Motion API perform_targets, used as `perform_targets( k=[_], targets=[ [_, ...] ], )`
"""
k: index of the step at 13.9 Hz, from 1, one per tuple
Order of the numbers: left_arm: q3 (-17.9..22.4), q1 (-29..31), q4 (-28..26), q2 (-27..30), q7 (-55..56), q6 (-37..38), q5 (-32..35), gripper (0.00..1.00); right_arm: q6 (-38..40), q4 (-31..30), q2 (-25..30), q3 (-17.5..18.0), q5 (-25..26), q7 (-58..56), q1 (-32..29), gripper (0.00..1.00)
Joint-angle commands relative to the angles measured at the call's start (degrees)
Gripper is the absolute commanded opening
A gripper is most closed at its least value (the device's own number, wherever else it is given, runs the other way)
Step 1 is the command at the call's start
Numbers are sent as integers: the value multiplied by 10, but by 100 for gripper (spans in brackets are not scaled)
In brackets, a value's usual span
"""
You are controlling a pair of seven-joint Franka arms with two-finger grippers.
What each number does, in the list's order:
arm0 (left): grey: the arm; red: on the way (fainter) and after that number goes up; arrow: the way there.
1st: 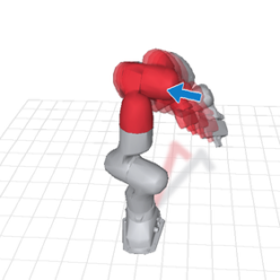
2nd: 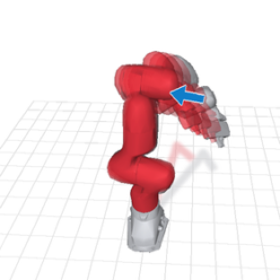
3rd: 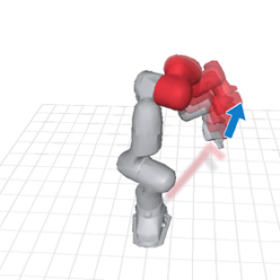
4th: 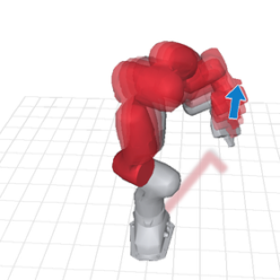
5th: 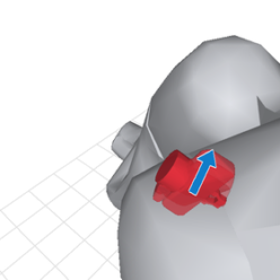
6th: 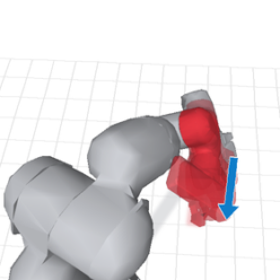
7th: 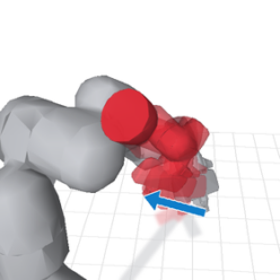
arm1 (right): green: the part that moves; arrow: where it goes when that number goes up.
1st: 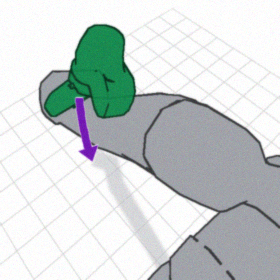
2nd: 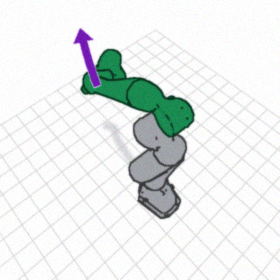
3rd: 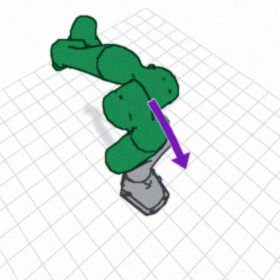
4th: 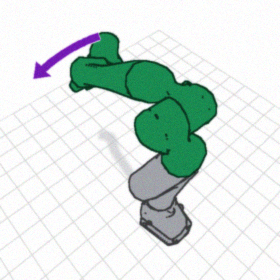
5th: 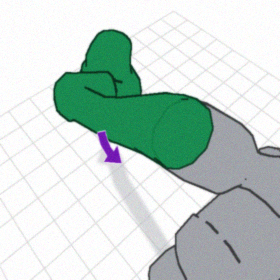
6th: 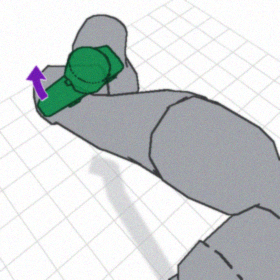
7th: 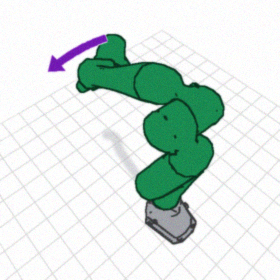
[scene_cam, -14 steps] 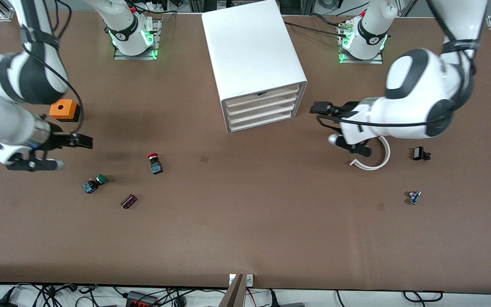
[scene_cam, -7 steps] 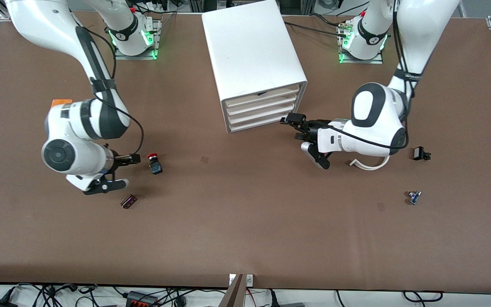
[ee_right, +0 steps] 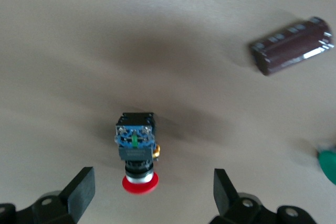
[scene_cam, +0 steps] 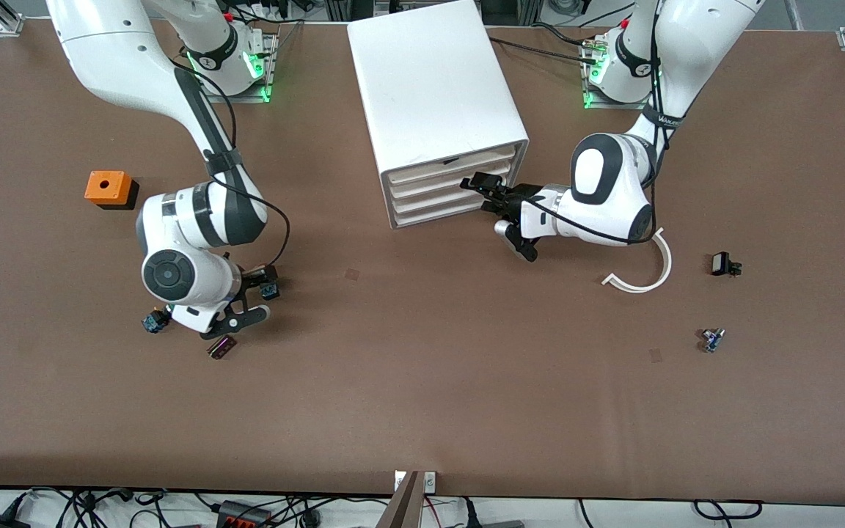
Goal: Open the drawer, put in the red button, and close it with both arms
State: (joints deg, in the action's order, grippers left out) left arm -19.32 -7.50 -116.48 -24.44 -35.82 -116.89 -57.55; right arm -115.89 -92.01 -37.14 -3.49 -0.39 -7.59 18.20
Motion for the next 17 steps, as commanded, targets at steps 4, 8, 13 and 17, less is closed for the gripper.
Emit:
perform_targets(
  k=[4, 8, 13, 17],
  targets=[
    [-12, 6, -59, 18, -93, -4, -88, 43, -25, 10, -39, 0, -10, -28, -1, 100],
    [-12, 8, -54, 17, -94, -6, -88, 12, -27, 10, -48, 0, -11, -23, 3, 100],
    [-6, 13, -35, 7, -94, -6, -85, 5, -27, 10, -53, 1, -38, -25, 7, 100],
    [-4, 38, 27, -45, -94, -8, -80, 5, -36, 7, -54, 1, -35, -33, 9, 76]
  ],
)
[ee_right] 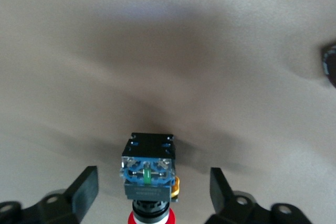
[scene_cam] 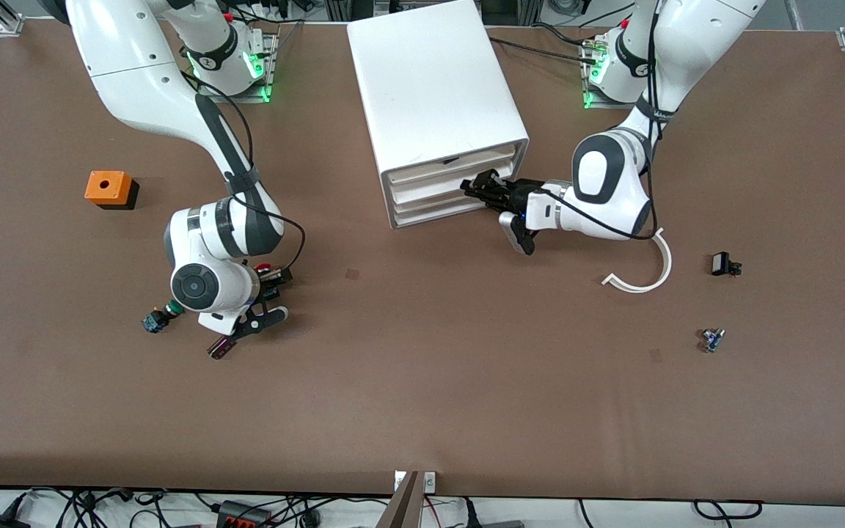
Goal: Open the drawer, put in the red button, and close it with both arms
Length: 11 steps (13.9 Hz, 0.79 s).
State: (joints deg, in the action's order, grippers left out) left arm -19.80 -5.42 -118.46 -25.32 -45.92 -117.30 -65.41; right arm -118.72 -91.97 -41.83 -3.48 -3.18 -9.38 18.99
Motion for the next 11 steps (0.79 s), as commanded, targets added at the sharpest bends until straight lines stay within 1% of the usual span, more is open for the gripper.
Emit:
perform_targets(
  k=[1, 2, 3, 4, 5, 6, 7, 9, 11],
  targets=[
    [1, 24, 71, -57, 7, -4, -1, 5, -8, 6, -7, 1, -7, -15, 2, 52],
    [1, 30, 93, -74, 8, -4, -1, 6, -7, 6, -7, 1, -5, -16, 2, 36],
    [5, 37, 115, -91, 8, -4, 4, 7, -5, 6, -7, 1, -4, -17, 2, 23],
    [11, 38, 136, -104, 10, -2, 25, 13, -4, 7, -6, 0, -2, -20, 2, 9],
    [14, 38, 148, -108, 14, -1, 42, 33, -2, 10, -4, 0, -2, -27, 3, 1],
    [14, 40, 148, -106, 9, 1, 48, 95, -2, 11, -2, 0, -2, -27, 4, 0],
    [14, 56, 147, -105, 9, 11, 53, 100, -2, 13, 2, 0, -2, -27, 4, 0],
    [15, 64, 146, -87, 16, 58, 55, 100, -2, 26, 22, 0, -2, -29, 3, 0],
    [19, 73, 145, -61, 51, 78, 73, 100, 6, 80, 31, 0, -2, -30, 4, 0]
  ],
)
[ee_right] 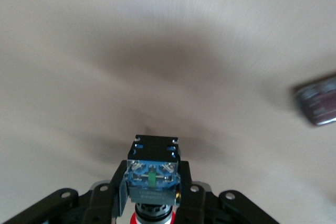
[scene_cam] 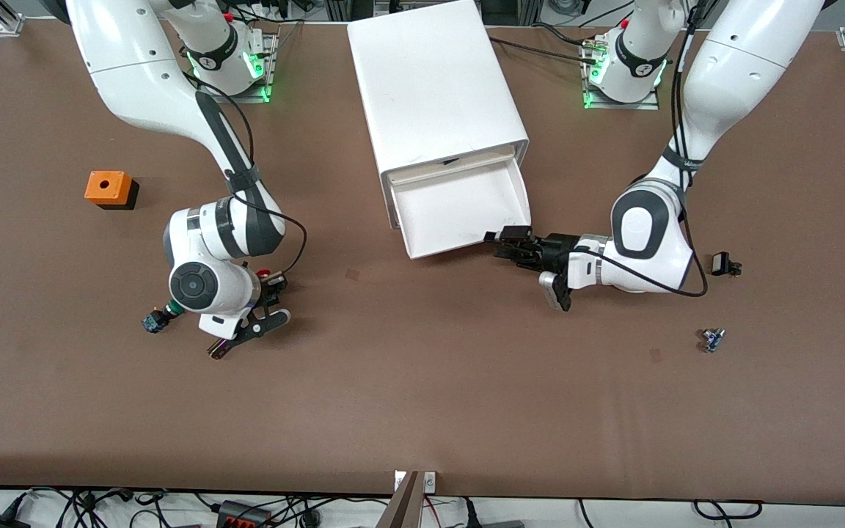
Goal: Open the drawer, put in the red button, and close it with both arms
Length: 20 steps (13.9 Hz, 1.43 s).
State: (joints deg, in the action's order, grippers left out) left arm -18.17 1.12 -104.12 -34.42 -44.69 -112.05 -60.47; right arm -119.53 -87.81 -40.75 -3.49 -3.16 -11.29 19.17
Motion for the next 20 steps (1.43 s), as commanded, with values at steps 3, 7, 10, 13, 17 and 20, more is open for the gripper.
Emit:
perform_targets(
  k=[3, 7, 10, 13, 17, 20],
  targets=[
    [2, 12, 11, 78, 172, 44, 95, 100, 63, 143, 20, -2, -2, -6, 27, 0],
    [2, 15, 95, 95, 355, 128, 292, 100, 127, 227, 20, -5, -4, 9, 74, 0],
    [2, 14, 166, 95, 455, 205, 480, 100, 156, 250, 22, -4, -4, 93, 132, 0],
    [2, 32, 185, 88, 451, 204, 653, 100, 144, 280, 16, 0, -4, 193, 199, 0],
    [6, 58, 234, 24, 451, 188, 693, 100, 110, 288, 1, 0, -4, 264, 262, 0],
    [5, 87, 239, -3, 449, 185, 693, 100, 105, 287, -29, 6, -11, 282, 287, 0]
  ],
)
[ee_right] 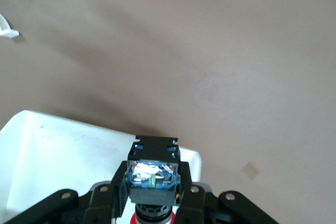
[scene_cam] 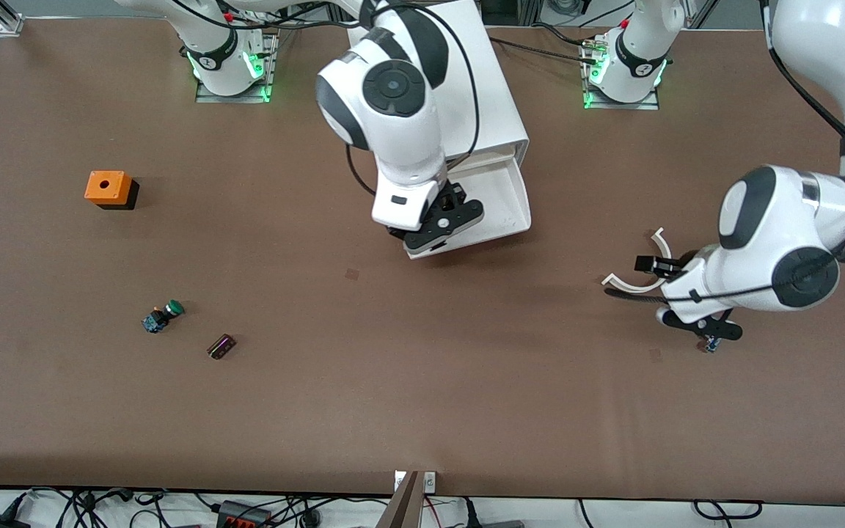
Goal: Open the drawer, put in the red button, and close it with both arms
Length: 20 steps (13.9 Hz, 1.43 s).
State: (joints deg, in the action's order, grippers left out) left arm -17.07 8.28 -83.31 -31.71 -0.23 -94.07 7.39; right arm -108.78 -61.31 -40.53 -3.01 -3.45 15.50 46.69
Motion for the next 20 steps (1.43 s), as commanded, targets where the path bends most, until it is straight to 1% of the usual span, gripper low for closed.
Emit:
perform_targets(
  k=[1, 4, 5, 6, 8, 9, 10, 11, 12, 13, 16, 17, 18, 20],
  targets=[
    [-6, 14, 31, -31, 4, 6, 21, 100, -3, 23, -39, 4, -9, 28, 16, 0],
    [-6, 16, 31, -59, 4, 6, 32, 100, -4, 23, -53, 5, -9, 58, 31, 0],
    [-6, 18, 30, -64, 11, 6, 32, 100, -4, 22, -56, 12, -15, 73, 34, 0],
    [-6, 21, 27, -66, 15, 6, 26, 100, -2, 22, -59, 14, -24, 81, 34, 0],
    [-6, 27, 24, -67, 15, 6, 29, 100, 4, 19, -62, 15, -23, 81, 38, 0],
    [-6, 27, 23, -68, 15, 6, 31, 100, 4, 19, -65, 15, -23, 82, 41, 10],
    [-6, 27, 24, -68, 15, 6, 32, 100, 5, 19, -68, 15, -23, 83, 43, 24],
    [-6, 26, 23, -68, 15, 6, 32, 100, 9, 19, -68, 14, -22, 84, 48, 73],
    [-6, 26, 23, -68, 15, 6, 31, 100, 15, 19, -68, 14, -19, 84, 52, 100],
    [-6, 26, 23, -69, 15, 6, 32, 100, 19, 19, -66, 12, -19, 85, 62, 100],
    [-6, 26, 23, -70, 15, 6, 32, 100, 37, 23, -57, 6, -20, 111, 58, 100],
    [-6, 25, 23, -70, 15, 6, 32, 100, 37, 23, -46, 1, -19, 121, 54, 100],
    [-6, 24, 23, -70, 15, 8, 30, 100, 37, 24, -36, -12, -20, 129, 53, 100],
    [-8, 21, 11, -70, 19, 7, 25, 100, 37, 29, -11, -49, -21, 127, 39, 100]
  ],
)
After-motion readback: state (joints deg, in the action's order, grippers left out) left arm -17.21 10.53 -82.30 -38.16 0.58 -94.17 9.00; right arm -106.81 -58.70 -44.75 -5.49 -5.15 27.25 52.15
